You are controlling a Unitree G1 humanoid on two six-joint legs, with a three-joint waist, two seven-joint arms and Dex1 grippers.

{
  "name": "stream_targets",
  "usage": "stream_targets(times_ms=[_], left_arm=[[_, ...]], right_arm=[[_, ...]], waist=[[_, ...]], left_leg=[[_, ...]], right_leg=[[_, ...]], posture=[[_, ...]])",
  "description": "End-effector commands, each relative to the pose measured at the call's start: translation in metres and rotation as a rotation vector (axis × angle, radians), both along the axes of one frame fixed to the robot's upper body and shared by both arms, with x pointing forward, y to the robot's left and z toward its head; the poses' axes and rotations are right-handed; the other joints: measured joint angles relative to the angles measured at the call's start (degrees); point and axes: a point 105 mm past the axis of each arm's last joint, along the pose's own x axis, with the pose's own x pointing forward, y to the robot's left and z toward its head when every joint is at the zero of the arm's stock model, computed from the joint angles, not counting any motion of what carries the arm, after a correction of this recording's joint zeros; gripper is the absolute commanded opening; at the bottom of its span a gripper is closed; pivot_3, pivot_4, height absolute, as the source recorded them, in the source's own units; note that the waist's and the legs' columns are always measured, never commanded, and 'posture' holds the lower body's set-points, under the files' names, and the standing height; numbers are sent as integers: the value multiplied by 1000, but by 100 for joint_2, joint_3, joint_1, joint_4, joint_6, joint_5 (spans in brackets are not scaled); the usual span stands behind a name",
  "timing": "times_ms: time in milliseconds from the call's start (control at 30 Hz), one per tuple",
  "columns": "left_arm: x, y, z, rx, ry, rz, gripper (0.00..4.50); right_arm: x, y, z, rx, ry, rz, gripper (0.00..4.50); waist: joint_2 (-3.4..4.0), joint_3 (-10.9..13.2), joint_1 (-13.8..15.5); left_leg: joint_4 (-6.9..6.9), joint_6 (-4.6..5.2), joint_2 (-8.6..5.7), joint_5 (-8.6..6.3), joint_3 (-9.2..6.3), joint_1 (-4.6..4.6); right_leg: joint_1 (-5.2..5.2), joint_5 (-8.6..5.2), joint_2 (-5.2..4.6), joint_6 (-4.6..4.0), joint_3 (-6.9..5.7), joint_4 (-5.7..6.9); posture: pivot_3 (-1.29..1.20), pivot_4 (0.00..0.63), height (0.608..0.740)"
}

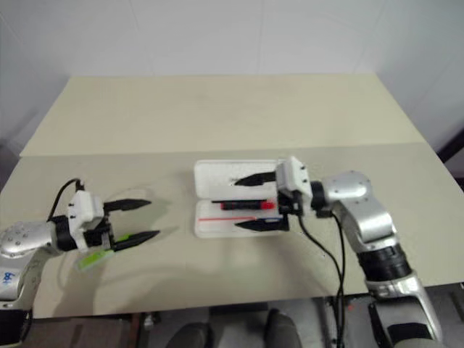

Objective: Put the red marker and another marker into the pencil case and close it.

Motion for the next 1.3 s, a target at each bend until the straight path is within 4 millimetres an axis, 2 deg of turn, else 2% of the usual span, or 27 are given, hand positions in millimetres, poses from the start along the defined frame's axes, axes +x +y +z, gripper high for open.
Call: stream_targets(times_ms=[33, 167, 300, 500, 733, 867, 1067, 1300], left_arm=[[-8, 28, 6, 20, -42, 98, 3898], [-25, 57, -11, 58, 17, 179, 3898], [-43, 78, -28, 52, 93, 242, 3898], [-54, 86, -51, 51, 181, 258, 3898], [-44, 93, -71, 129, 212, 255, 3898], [-37, 92, -75, 113, 214, 264, 3021], [-34, 77, -75, 92, 195, 213, 1110], [-21, 48, -40, 40, 88, 102, 1120]], right_arm=[[-8, -20, 14, 29, -41, -35, 4485], [-8, -41, 3, -27, -42, -97, 4485], [-2, -44, 6, -21, -86, -135, 4485], [-3, -41, 5, -23, -98, -134, 4485], [-5, -36, 7, -20, -117, -132, 4485], [-7, -35, 10, -15, -124, -133, 4500], [-11, -41, 7, -28, -114, -154, 4500], [-10, -45, 4, -37, -108, -173, 4500]], waist=[[0, 0, 0], [0, 0, 0], [0, 0, -4], [0, 0, 23], [10, -2, 47], [16, -3, 130], [16, -6, 171], [-5, -12, 146]], left_leg=[[0, 2, 2, -4, 5, 1], [2, 14, 6, -25, 30, 10], [8, 19, 12, -39, 57, 16], [12, 22, 20, -49, 76, 24], [13, 25, 21, -54, 81, 26], [14, 24, 22, -54, 90, 34], [16, 14, 28, -40, 91, 45], [21, 18, 28, -40, 92, 34]], right_leg=[[0, 0, 0, 0, -4, -1], [0, 0, 0, 0, -14, -2], [-1, 0, -1, 0, -20, -6], [-2, -1, -1, -2, -26, -5], [-2, 1, -1, -6, -32, -4], [1, 6, -1, -14, -32, -3], [11, 22, -1, -38, -34, 7], [-1, 29, -1, -42, -37, 5]], posture=[[0, 150, 740], [0, 150, 740], [0, 150, 740], [0, 150, 740], [0, 150, 740], [0, 150, 740], [0, 150, 740], [0, 150, 740]])
